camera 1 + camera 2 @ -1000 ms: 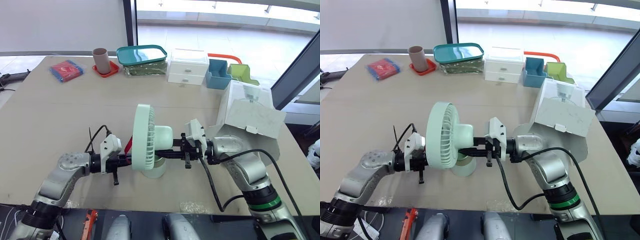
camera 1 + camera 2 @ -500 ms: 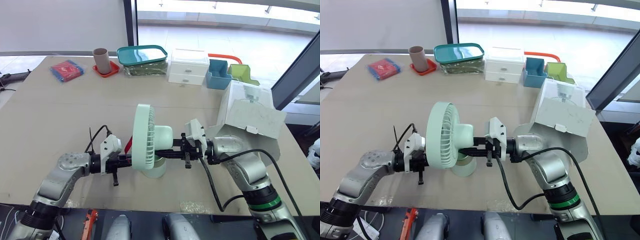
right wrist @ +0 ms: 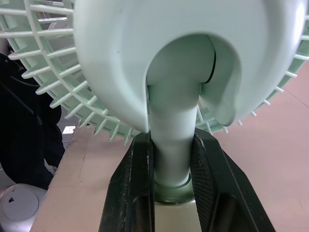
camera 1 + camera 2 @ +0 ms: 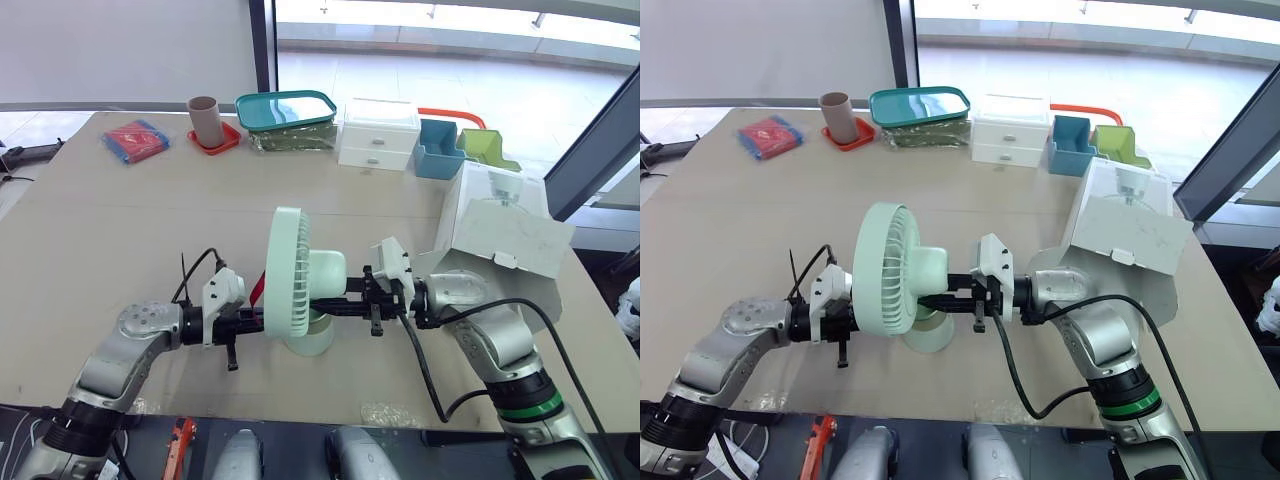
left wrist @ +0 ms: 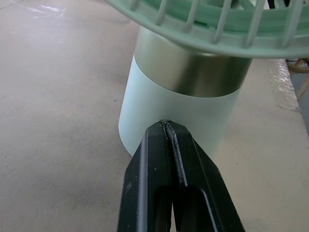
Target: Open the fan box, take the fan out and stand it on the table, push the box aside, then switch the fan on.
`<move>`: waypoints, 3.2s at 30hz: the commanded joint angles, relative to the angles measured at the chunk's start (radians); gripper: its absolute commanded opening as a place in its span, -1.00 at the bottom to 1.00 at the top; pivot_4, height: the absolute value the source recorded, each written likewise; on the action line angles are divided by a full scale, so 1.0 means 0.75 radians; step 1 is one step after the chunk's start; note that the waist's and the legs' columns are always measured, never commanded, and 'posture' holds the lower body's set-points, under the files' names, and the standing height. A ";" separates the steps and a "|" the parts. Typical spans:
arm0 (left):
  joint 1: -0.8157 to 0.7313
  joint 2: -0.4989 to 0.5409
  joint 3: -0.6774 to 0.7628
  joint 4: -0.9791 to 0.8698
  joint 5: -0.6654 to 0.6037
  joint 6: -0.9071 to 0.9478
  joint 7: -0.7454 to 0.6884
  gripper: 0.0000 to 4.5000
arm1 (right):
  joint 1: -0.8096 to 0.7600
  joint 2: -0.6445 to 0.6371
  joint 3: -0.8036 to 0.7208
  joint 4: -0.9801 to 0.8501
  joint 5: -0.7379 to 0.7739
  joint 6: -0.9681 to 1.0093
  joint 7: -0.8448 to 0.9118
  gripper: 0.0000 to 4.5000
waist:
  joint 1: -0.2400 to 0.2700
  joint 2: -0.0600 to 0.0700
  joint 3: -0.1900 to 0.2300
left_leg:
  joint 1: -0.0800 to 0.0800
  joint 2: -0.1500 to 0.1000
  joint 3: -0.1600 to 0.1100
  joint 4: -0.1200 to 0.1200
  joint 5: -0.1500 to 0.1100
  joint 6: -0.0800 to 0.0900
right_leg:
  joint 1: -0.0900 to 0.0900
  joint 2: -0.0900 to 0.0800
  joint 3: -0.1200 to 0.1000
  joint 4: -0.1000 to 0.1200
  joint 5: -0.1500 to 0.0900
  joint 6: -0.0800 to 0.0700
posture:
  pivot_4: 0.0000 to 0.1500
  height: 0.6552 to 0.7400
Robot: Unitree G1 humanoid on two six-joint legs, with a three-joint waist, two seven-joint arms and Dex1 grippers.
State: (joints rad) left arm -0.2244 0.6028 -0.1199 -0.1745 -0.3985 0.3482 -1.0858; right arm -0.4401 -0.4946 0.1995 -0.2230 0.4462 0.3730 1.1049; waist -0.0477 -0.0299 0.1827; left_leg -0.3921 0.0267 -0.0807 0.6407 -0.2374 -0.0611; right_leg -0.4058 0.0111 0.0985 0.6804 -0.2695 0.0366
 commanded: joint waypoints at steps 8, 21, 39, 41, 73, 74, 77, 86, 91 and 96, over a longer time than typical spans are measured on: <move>0.044 0.031 0.106 -0.071 -0.079 -0.033 -0.033 -0.94 | 0.000 -0.013 -0.033 -0.032 0.007 0.013 -0.029 -0.81 | 0.000 0.000 0.000 | 0.000 0.000 0.000 0.000 0.000 0.000 | 0.000 0.000 0.000 0.000 0.000 0.000 | 1.00 1.00; 0.079 0.137 0.202 -0.022 -0.103 -0.114 -0.152 -0.94 | -0.329 -0.002 -0.109 0.142 0.031 0.051 -0.053 -0.81 | -0.001 0.001 0.000 | -0.001 0.001 0.000 -0.002 0.000 0.000 | -0.003 0.001 -0.001 0.001 0.000 -0.001 | 1.00 1.00; 0.064 0.081 0.140 -0.090 -0.109 -0.082 -0.090 -0.94 | -0.623 0.207 -0.011 0.750 -0.098 -0.184 0.132 -0.81 | -0.003 0.001 0.001 | -0.002 0.001 0.000 -0.002 0.000 0.000 | -0.004 0.000 -0.002 0.001 0.000 -0.003 | 1.00 1.00; 0.068 0.082 0.140 -0.092 -0.110 -0.082 -0.089 -0.94 | -0.631 0.213 0.000 0.789 -0.108 -0.204 0.154 -0.81 | -0.003 0.001 0.001 | -0.002 0.001 0.000 -0.002 0.000 0.000 | -0.004 0.000 -0.002 0.001 0.000 -0.003 | 1.00 1.00; 0.158 0.006 0.218 -0.106 -0.116 -0.267 0.009 -1.00 | -0.684 0.252 -0.035 1.060 -0.184 -0.327 0.297 0.30 | -0.015 0.002 0.001 | 0.001 0.004 0.000 -0.002 0.000 0.000 | -0.003 0.001 -0.005 0.002 0.003 -0.007 | 1.00 1.00; 0.149 0.000 0.212 -0.096 -0.112 -0.273 0.008 -1.00 | -0.672 0.241 -0.035 1.045 -0.185 -0.323 0.299 0.30 | -0.015 0.002 0.001 | 0.001 0.004 0.000 -0.002 0.000 0.000 | -0.003 0.001 -0.005 0.002 0.003 -0.007 | 1.00 1.00; 0.128 -0.011 0.204 -0.078 -0.110 -0.277 0.006 -1.00 | -0.637 0.211 -0.040 1.002 -0.186 -0.314 0.298 0.69 | -0.015 0.002 0.001 | 0.001 0.004 0.000 -0.002 0.000 0.000 | -0.003 0.001 -0.005 0.002 0.003 -0.007 | 1.00 1.00; 0.098 -0.015 0.207 -0.026 -0.086 -0.287 0.029 -0.88 | -0.437 0.041 -0.116 0.693 -0.144 -0.215 0.274 0.98 | -0.015 0.002 0.001 | 0.001 0.003 0.000 -0.002 0.000 0.000 | -0.003 0.001 -0.005 0.002 0.002 -0.007 | 1.00 1.00; 0.125 -0.019 0.211 -0.039 -0.085 -0.245 0.073 -0.23 | -0.124 -0.099 -0.204 0.303 -0.085 -0.114 0.212 1.00 | -0.005 0.002 0.001 | -0.001 0.002 -0.001 -0.003 0.000 0.000 | -0.003 0.000 -0.005 0.002 0.001 -0.005 | 1.00 1.00; 0.181 -0.014 0.210 -0.067 -0.048 -0.251 0.117 0.43 | 0.141 -0.124 -0.250 0.013 -0.045 -0.049 0.105 1.00 | -0.001 0.002 0.001 | -0.001 0.002 -0.001 -0.003 0.000 0.000 | -0.003 -0.001 -0.004 0.001 0.000 -0.004 | 1.00 1.00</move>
State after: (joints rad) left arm -0.1265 0.5868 0.0280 -0.1763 -0.4604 0.1661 -1.0325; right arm -0.5006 -0.5681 0.0717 0.0457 0.3589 0.2871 1.2655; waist -0.0486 -0.0286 0.1836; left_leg -0.3923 0.0279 -0.0814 0.6387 -0.2376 -0.0609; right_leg -0.4077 0.0109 0.0958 0.6815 -0.2694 0.0338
